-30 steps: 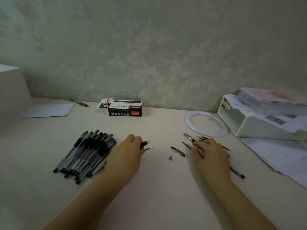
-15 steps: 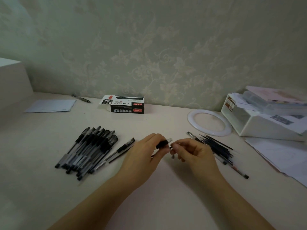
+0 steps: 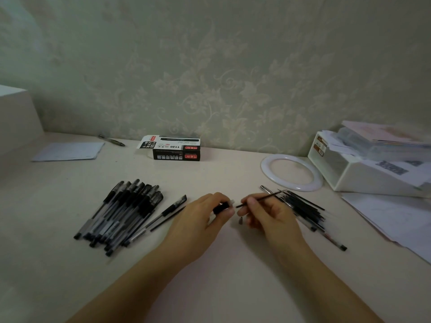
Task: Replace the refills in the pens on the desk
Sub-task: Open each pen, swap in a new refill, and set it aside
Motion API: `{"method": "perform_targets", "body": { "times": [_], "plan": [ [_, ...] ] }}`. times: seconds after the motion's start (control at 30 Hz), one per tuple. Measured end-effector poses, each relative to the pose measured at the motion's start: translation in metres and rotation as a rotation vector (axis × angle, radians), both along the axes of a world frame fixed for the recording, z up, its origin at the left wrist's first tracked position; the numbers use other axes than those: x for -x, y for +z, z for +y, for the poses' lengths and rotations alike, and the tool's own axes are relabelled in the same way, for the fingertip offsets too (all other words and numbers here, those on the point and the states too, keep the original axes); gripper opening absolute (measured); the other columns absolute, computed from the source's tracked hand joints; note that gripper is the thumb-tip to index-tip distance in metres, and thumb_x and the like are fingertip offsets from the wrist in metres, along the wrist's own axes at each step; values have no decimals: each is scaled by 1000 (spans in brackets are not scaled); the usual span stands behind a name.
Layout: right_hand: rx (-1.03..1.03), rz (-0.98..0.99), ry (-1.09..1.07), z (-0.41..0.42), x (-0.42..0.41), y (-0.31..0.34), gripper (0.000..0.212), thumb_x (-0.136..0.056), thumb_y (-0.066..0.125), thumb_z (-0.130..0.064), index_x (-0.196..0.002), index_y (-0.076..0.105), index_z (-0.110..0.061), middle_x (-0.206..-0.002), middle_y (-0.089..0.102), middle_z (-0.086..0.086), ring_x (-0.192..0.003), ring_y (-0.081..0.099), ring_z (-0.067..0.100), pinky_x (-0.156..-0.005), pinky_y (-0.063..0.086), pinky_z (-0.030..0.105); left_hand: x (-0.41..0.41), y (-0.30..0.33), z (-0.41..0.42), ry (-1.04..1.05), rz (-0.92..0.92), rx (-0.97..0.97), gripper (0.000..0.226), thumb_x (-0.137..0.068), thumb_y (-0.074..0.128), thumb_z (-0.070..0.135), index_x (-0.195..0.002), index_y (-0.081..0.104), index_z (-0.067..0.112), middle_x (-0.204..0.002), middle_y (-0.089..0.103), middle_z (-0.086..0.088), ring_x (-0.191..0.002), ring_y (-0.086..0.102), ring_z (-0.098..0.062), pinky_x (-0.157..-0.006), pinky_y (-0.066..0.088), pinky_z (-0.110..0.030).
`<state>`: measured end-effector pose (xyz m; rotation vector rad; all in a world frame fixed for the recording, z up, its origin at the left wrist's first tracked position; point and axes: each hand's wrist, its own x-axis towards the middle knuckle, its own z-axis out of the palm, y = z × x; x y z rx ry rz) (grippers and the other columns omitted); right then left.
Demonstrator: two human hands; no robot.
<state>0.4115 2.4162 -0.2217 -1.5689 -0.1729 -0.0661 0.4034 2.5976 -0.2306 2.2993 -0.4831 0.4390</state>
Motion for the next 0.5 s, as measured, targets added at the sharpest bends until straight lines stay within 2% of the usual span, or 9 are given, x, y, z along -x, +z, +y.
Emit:
{"method": "perform_targets", "body": {
  "times": [0.1,0.17,0.27,0.5],
  "plan": [
    [-121,19,-123,-8,-3,4,19,-99,54,-18,-89,67,-10,-74,72,6,-61,60,10,-62,52,20,-1,-1,1,-5,34,0,21,-96,41,48,-107,56,39,-95,61,19,-81,56,-2,-69,48,-26],
    [-218,35,-148,-11,-4,7,21,-99,53,-20,-89,67,-9,-74,70,6,-61,58,10,-63,53,21,0,-1,2,-9,40,0,21,-97,41,47,-108,56,39,-95,62,18,-82,57,-3,-71,50,-30],
    [-282,47,-114,-10,-3,7,20,-99,53,-19,-90,67,-7,-74,69,7,-61,58,10,-63,54,20,1,0,1,-21,27,1,21,-97,42,47,-109,57,38,-95,62,18,-81,57,-4,-71,49,-30],
    [-278,51,-44,-7,-3,6,21,-98,53,-20,-90,67,-7,-73,69,8,-61,59,11,-64,54,20,1,0,1,-43,15,29,20,-97,43,46,-108,58,38,-95,62,20,-81,59,-6,-70,50,-29]
  ]
}}
